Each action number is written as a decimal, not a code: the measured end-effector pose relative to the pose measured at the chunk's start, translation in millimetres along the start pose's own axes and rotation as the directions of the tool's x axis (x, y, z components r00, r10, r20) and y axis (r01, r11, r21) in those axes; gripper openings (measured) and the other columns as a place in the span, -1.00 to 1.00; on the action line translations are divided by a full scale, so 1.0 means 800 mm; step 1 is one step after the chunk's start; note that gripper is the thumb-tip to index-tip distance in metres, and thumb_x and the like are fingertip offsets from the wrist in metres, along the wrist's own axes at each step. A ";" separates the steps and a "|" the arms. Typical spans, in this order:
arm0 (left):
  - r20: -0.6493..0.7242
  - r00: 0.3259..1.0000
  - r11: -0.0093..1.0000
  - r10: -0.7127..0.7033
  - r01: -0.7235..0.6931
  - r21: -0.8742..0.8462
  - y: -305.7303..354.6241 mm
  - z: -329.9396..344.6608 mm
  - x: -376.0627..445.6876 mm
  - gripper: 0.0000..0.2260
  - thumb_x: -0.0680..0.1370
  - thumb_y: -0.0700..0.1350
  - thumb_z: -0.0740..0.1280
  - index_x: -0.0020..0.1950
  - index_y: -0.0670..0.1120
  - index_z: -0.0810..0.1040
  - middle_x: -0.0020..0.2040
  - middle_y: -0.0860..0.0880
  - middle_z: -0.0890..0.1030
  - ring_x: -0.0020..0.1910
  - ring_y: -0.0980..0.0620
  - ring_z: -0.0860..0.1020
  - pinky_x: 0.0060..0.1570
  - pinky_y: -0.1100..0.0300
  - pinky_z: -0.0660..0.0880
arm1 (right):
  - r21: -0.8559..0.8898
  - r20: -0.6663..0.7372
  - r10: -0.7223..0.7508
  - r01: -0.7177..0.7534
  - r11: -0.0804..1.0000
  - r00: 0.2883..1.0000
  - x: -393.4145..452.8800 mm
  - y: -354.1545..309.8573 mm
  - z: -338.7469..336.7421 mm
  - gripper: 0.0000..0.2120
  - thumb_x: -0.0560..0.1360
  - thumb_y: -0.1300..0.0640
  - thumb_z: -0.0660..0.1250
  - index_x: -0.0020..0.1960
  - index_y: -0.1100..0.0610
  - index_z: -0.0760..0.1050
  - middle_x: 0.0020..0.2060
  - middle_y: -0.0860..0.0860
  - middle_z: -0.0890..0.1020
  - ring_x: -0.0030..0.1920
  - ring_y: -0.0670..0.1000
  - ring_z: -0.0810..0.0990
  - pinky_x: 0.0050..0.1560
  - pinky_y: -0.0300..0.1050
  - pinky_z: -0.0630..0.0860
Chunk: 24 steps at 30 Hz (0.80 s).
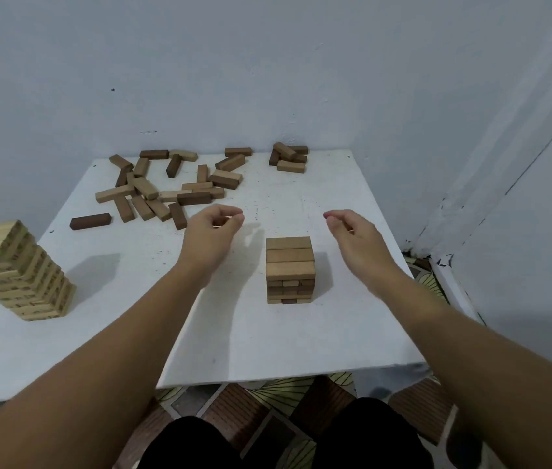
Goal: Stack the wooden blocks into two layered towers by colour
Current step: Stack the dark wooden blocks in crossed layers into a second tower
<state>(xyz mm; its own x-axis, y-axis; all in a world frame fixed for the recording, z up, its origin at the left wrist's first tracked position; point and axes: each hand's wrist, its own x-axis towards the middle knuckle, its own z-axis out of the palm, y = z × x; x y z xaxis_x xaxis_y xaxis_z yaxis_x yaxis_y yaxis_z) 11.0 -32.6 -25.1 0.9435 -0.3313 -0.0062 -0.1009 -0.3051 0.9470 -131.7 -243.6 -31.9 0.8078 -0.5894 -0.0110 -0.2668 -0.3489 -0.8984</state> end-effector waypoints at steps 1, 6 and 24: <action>0.010 0.999 0.996 0.036 -0.037 0.084 0.002 0.005 0.014 -0.84 0.65 -0.04 0.38 0.21 0.01 0.68 0.06 0.08 0.65 0.03 0.17 0.57 -0.10 0.31 0.44 | -0.075 0.026 -0.026 0.028 0.997 0.999 0.015 -0.002 -0.002 -0.71 0.71 -0.05 0.18 0.35 -0.06 0.55 0.17 -0.08 0.59 0.12 -0.13 0.53 0.18 -0.14 0.47; 0.156 0.972 0.881 0.178 -0.227 0.415 0.004 0.032 0.079 -0.74 0.66 0.02 0.36 0.33 0.01 0.60 0.05 0.06 0.63 -0.04 0.15 0.57 -0.06 0.21 0.51 | -0.323 0.150 -0.064 0.110 0.940 0.987 0.075 -0.003 0.001 -0.66 0.69 0.02 0.27 0.45 -0.08 0.47 0.05 -0.04 0.54 -0.03 -0.09 0.52 0.05 -0.14 0.47; 0.220 0.943 0.635 0.250 -0.331 0.698 -0.019 0.106 0.173 -0.43 0.66 0.20 0.08 0.67 0.15 0.11 0.03 0.01 0.58 -0.01 -0.01 0.56 -0.12 0.05 0.45 | -0.659 0.235 0.013 0.150 0.737 0.972 0.236 -0.025 0.060 -0.38 0.66 -0.08 0.15 0.66 -0.15 0.01 -0.09 -0.01 0.57 -0.04 0.09 0.56 -0.09 0.00 0.47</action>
<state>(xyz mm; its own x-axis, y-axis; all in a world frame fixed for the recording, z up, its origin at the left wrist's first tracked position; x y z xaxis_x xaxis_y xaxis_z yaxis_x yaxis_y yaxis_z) 116.4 -149.4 -67.7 0.7952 -0.5849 0.1598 -0.5965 -0.7073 0.3793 51.3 -313.2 -37.1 0.9051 -0.4060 -0.1259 -0.4224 -0.8256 -0.3741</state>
